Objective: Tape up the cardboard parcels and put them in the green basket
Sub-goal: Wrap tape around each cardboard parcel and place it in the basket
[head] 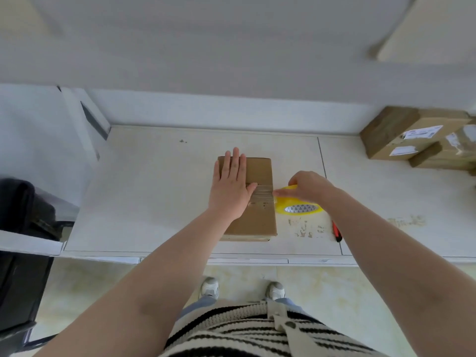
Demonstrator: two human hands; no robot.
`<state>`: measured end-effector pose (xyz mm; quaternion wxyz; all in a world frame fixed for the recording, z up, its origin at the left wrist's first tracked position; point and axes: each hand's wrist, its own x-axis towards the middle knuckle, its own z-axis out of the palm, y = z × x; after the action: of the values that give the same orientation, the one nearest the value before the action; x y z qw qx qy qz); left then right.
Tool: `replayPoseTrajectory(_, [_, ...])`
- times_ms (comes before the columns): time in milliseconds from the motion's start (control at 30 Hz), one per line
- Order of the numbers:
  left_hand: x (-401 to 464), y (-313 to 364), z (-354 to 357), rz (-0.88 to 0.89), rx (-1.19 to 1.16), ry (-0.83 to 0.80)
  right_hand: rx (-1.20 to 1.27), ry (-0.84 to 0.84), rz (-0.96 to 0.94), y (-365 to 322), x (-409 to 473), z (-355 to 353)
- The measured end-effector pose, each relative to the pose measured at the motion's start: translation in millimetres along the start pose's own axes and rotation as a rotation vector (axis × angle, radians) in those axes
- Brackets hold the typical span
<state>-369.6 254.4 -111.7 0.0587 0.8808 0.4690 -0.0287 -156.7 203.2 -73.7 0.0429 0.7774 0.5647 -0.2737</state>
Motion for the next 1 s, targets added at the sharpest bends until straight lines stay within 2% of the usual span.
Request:
replayPoseTrajectory(167, [-8, -24, -4, -0.121, -0.249, -0.052, 0.019, 0.004, 0.018, 2, -1, 0])
replayPoseTrajectory(267, [-9, -33, -8, -0.110, -0.570, -0.106, 0.028, 0.016, 0.017, 1, -2, 1])
replayPoseTrajectory(333, [-10, -43, -15, -0.073, -0.695, -0.155, 0.032, 0.020, 0.015, 0, -3, 0])
replayPoseTrajectory(400, [-10, -50, -21, -0.041, -0.624, -0.219, 0.029, 0.012, 0.009, 0, -4, -1])
replayPoseTrajectory(500, [-6, -38, -30, -0.089, -0.267, -0.206, 0.014, 0.009, 0.011, 0, -5, 0])
replayPoseTrajectory(567, [-1, -11, -41, -0.084, -0.261, -0.018, 0.017, 0.012, 0.019, 1, -5, 0])
replayPoseTrajectory(633, [2, 17, -45, 0.005, -0.273, 0.189, 0.013, 0.014, 0.021, 1, -6, 0])
replayPoseTrajectory(667, [1, 26, -40, 0.049, -0.236, 0.223, 0.009, 0.014, 0.017, 0, -7, 0])
replayPoseTrajectory(800, [-5, 25, -7, 0.051, -0.060, -0.007, -0.004, 0.015, 0.009, -1, -7, 0])
replayPoseTrajectory(933, [4, 26, -11, 0.055, -0.100, 0.128, 0.008, 0.016, 0.005, 0, -8, 0])
replayPoseTrajectory(1000, [1, 22, -8, 0.041, -0.102, 0.072, -0.006, 0.005, -0.001, -1, -7, 0])
